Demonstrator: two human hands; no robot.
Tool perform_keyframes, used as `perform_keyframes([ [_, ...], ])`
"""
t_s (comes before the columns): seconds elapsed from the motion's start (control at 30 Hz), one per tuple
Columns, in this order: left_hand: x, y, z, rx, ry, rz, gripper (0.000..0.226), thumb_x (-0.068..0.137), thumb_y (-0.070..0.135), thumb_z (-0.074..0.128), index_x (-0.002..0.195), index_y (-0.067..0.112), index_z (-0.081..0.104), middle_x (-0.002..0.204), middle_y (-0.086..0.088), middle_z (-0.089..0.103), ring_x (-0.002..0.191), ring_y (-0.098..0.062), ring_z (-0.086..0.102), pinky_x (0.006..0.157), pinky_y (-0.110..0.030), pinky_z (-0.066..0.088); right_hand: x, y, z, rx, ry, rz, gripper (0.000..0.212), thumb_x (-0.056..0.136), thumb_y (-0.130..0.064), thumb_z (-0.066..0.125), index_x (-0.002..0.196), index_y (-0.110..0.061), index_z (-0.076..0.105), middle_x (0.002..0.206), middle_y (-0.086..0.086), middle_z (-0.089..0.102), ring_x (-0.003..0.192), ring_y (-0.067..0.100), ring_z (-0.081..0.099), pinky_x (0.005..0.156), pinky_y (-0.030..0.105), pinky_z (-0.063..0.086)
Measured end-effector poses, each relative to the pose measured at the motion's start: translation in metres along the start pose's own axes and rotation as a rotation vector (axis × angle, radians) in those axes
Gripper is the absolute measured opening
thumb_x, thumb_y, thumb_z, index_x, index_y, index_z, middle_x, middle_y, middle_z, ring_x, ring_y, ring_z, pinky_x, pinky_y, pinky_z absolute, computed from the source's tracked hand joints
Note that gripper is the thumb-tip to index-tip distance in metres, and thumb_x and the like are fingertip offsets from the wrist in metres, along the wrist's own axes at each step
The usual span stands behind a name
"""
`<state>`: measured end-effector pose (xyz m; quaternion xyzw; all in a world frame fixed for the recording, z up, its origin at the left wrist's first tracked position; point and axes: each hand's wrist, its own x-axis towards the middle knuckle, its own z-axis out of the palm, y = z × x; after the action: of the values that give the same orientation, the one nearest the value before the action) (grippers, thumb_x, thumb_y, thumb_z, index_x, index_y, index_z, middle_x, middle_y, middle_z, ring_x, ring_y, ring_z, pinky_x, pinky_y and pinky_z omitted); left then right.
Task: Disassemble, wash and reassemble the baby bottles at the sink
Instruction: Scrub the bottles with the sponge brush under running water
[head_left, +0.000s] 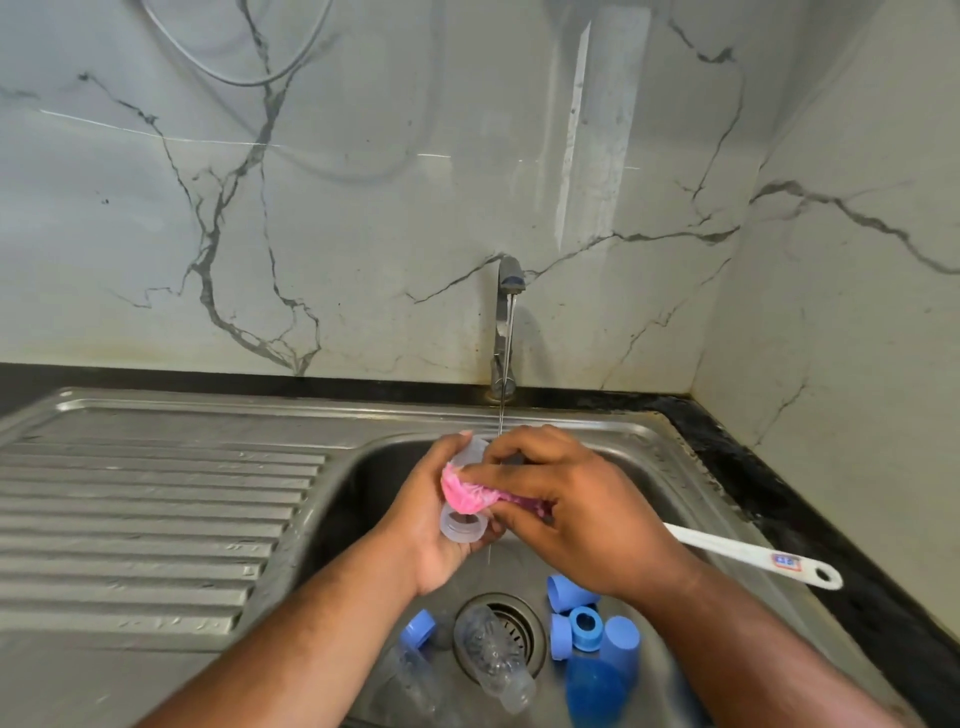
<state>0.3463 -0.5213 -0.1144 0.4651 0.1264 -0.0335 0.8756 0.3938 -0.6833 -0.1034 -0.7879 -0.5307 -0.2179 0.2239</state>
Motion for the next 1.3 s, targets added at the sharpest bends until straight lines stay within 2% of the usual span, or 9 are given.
perform_keyframes([
  [0.17,0.005,0.007,-0.005,-0.116,0.068,-0.03,0.05,0.101,0.044,0.042,0.116,0.0,0.062,0.079,-0.021,0.07,0.062,-0.028,0.068,0.06,-0.036,0.057,-0.002,0.017,-0.01,0.025,-0.004,0.032,0.034,0.093,-0.041,0.062,0.126,-0.038,0.071,0.12,-0.022,0.059,0.112,0.005,0.054,0.082,0.035,0.055],
  [0.23,0.003,0.009,-0.005,-0.119,0.025,-0.032,0.05,0.103,0.04,0.042,0.121,-0.003,0.06,0.095,-0.027,0.073,0.074,-0.034,0.074,0.067,-0.046,0.064,-0.002,0.018,-0.011,0.026,0.007,0.029,0.037,0.092,-0.044,0.057,0.126,-0.039,0.071,0.12,-0.022,0.059,0.113,0.006,0.055,0.083,0.036,0.055],
  [0.33,0.003,0.013,-0.006,-0.069,-0.024,-0.004,0.049,0.102,0.04,0.05,0.123,-0.002,0.061,0.102,-0.026,0.074,0.08,-0.031,0.076,0.067,-0.043,0.064,-0.002,0.019,-0.011,0.05,0.033,0.03,0.036,0.093,-0.035,0.066,0.128,-0.038,0.069,0.122,-0.019,0.059,0.114,0.009,0.055,0.084,0.037,0.055],
  [0.57,0.002,0.005,-0.005,-0.006,-0.015,-0.034,0.034,0.096,0.037,0.056,0.086,0.006,0.068,0.07,-0.012,0.066,0.061,-0.02,0.064,0.057,-0.029,0.051,0.002,-0.004,-0.003,-0.022,0.023,-0.064,0.036,0.094,-0.032,0.064,0.127,-0.046,0.066,0.123,-0.023,0.054,0.111,0.007,0.052,0.069,0.034,0.055],
  [0.83,0.003,0.015,-0.01,-0.031,0.046,-0.019,0.042,0.098,0.03,0.057,0.123,-0.004,0.058,0.1,-0.029,0.072,0.078,-0.037,0.076,0.062,-0.052,0.063,-0.002,0.021,-0.015,-0.057,0.047,0.033,0.036,0.093,-0.025,0.069,0.125,-0.041,0.071,0.12,-0.016,0.059,0.102,0.009,0.05,0.07,0.037,0.053],
  [0.93,0.003,0.009,-0.008,0.058,0.021,0.013,0.037,0.081,0.032,0.068,0.104,0.002,0.071,0.086,-0.02,0.074,0.069,-0.025,0.075,0.055,-0.04,0.063,0.001,0.01,-0.012,-0.052,0.055,0.008,0.038,0.093,-0.023,0.07,0.126,-0.041,0.07,0.121,-0.016,0.058,0.105,0.011,0.052,0.069,0.037,0.054],
  [1.03,0.004,0.003,-0.007,0.139,0.01,0.032,0.025,0.092,0.027,0.061,0.075,0.014,0.074,0.069,-0.012,0.069,0.057,-0.02,0.069,0.048,-0.03,0.057,0.002,0.001,-0.008,-0.058,0.036,-0.028,0.039,0.093,-0.022,0.065,0.126,-0.044,0.069,0.123,-0.016,0.056,0.111,0.013,0.051,0.067,0.039,0.055],
  [1.2,0.006,0.005,-0.008,0.099,0.057,-0.085,0.036,0.098,0.04,0.049,0.084,0.009,0.063,0.065,-0.011,0.061,0.055,-0.021,0.06,0.044,-0.025,0.047,0.001,0.004,-0.005,-0.051,0.007,-0.031,0.036,0.094,-0.033,0.054,0.125,-0.046,0.067,0.121,-0.016,0.057,0.11,0.012,0.052,0.064,0.039,0.055],
  [1.3,0.005,0.009,-0.011,0.025,0.078,-0.097,0.035,0.097,0.032,0.047,0.102,0.001,0.063,0.079,-0.021,0.068,0.068,-0.03,0.066,0.054,-0.041,0.06,-0.002,0.014,-0.007,-0.043,-0.001,0.006,0.035,0.095,-0.028,0.061,0.126,-0.043,0.069,0.12,-0.015,0.058,0.108,0.013,0.052,0.066,0.04,0.055],
])
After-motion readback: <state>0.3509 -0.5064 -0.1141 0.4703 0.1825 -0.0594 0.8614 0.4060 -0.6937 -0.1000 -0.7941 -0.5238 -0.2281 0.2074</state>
